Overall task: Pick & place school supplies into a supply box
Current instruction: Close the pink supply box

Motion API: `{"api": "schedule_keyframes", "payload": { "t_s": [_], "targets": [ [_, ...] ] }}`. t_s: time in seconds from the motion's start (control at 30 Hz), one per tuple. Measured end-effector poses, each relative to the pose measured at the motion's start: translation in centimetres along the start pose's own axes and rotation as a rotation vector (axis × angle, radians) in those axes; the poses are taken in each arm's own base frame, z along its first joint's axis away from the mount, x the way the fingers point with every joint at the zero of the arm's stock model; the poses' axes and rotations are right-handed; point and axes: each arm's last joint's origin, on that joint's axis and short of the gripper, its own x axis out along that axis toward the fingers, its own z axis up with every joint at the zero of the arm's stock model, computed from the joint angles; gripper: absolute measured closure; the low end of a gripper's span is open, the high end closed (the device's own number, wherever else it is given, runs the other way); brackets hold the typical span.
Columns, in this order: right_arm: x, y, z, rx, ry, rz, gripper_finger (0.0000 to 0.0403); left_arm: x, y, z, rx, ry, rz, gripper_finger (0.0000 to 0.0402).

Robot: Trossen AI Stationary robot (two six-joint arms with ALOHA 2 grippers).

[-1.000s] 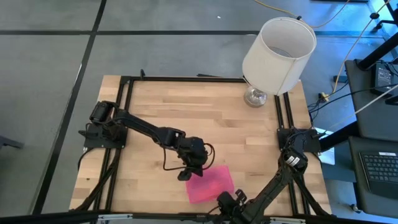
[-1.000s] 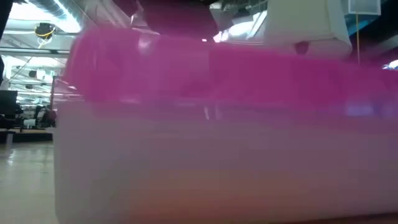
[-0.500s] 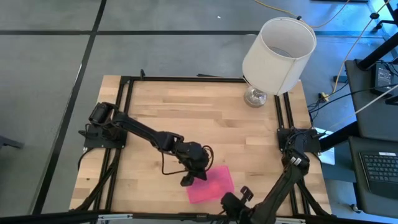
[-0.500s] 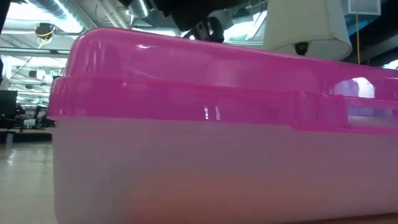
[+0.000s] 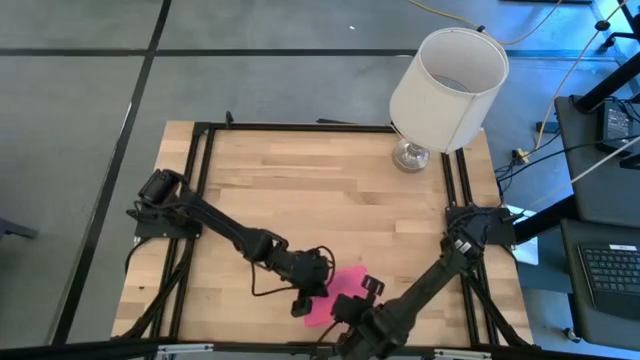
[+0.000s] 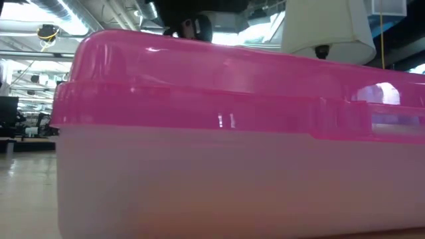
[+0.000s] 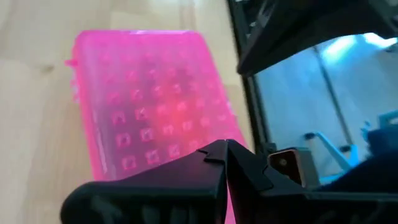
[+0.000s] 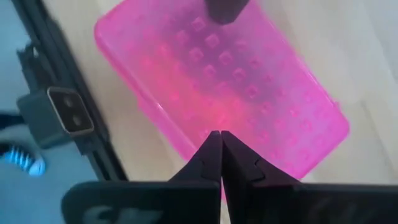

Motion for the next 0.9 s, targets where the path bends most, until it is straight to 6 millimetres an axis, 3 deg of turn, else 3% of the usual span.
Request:
{"api": "schedule_keyframes", "payload": {
  "t_s": [0.13, 0.37, 0.5, 0.67, 0.9],
  "targets": [
    [-0.4, -0.6, 0.5, -0.089, 0.034, 0.013, 0.0401, 0.0, -0.6, -0.6, -0.004, -0.008, 0.06, 0.0398],
    [-6.1, -3.6, 1.7, -0.116, -0.054, 0.073, 0.0401, 0.1, -1.6, -1.3, 0.007, -0.013, 0.07, 0.0398],
    [-8.4, -4.7, 1.5, -0.119, -0.11, 0.15, 0.0402, 0.1, -2.0, -1.6, 0.003, -0.01, 0.063, 0.0398],
    [-7.9, -5.7, 0.5, -0.092, -0.176, 0.306, 0.0402, 0.1, -2.5, -1.9, 0.007, -0.02, 0.076, 0.0398],
    [-7.7, -9.7, -1.3, -0.043, -0.369, 0.53, 0.0402, 0.1, -2.2, -1.5, 0.008, -0.051, 0.092, 0.0398]
  ]
}}
